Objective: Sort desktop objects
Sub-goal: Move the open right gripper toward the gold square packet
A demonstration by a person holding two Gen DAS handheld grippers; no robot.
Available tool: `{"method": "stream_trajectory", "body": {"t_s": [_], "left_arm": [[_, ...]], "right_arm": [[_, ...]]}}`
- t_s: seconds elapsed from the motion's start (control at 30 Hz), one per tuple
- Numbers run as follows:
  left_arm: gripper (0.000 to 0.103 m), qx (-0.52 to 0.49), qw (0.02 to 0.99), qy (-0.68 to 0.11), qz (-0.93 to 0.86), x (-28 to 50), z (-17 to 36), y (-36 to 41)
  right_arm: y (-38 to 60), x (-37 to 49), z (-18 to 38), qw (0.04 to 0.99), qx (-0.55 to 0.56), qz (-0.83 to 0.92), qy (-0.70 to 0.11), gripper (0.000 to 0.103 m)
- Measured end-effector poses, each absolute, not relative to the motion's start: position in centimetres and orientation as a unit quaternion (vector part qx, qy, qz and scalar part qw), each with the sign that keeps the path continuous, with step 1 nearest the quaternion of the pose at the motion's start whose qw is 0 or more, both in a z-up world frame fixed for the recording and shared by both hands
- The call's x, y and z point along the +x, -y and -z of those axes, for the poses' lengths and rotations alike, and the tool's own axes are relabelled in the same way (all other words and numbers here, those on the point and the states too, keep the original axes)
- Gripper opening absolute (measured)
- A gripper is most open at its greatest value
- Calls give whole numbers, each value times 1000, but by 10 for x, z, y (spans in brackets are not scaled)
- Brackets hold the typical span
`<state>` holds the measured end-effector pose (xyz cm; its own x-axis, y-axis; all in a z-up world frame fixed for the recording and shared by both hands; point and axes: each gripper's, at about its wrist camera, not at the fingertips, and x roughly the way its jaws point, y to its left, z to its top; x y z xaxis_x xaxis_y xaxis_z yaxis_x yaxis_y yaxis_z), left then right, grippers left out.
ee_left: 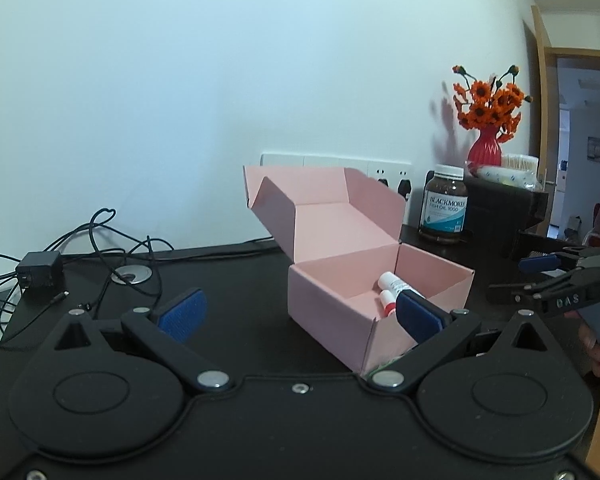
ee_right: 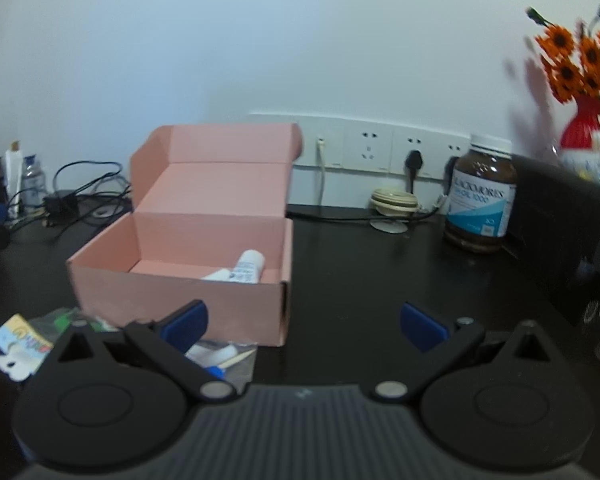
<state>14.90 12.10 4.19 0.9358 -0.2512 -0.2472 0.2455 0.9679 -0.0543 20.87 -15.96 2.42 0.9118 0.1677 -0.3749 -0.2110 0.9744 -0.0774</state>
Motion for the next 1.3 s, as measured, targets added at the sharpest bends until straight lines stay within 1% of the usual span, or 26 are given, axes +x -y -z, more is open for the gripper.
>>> {"method": "stream_trajectory", "body": {"t_s": [0.13,0.3,0.5,0.57,0.77,0.9,1.17,1.3], "left_arm": [[103,-5,985,-114,129,145,-43,-121],[103,-11,986,-120,119,146,-42,-123],[103,-21,984,-145,103,156,-37,-127],[103,-16,983,-149,102,157,-36,-126],[103,-11,983,-152,99,157,-35,-125],[103,-8,983,-154,96,157,-35,-125],[103,0,983,-157,93,157,-34,-123],[103,-4,982,-160,95,157,-34,-124]], "right_arm": [[158,198,-32,981,-73,-93,-156,102],[168,191,-44,985,-42,-95,-140,102],[166,185,-42,979,-85,-96,-158,102],[168,185,-39,978,-88,-99,-163,102],[182,186,-32,976,-47,-119,-175,102],[183,186,-29,976,-68,-103,-179,102],[196,175,-23,975,-69,-121,-175,102],[197,170,-19,972,-88,-127,-178,102]]}}
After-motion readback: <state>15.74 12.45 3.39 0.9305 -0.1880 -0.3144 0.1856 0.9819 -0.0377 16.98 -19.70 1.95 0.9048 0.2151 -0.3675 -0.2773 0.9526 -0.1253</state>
